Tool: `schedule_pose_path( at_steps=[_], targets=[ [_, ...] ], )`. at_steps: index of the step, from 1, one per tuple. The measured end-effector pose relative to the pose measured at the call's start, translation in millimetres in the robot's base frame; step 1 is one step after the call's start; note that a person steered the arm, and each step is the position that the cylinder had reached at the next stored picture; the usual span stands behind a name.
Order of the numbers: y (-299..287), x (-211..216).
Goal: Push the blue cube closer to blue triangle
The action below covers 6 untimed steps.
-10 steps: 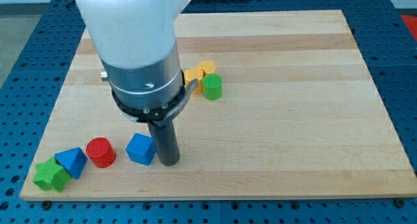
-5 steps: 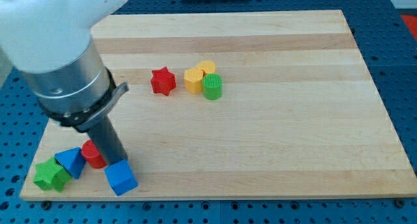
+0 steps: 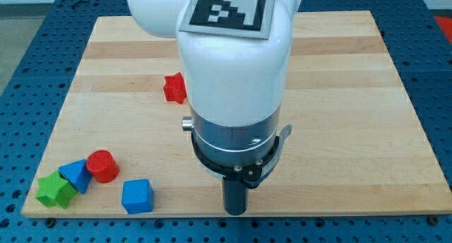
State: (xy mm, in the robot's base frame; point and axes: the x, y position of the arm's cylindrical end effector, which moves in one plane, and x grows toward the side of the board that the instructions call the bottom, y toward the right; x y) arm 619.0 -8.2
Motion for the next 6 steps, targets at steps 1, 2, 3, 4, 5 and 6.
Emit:
schedule_pose_path(
  at_steps=[1, 2, 3, 4, 5, 6],
  targets=[
    [-23, 0],
    [-26, 0],
    [-33, 0],
    [-105, -1],
    [-179, 0],
    [-199, -1]
  ],
)
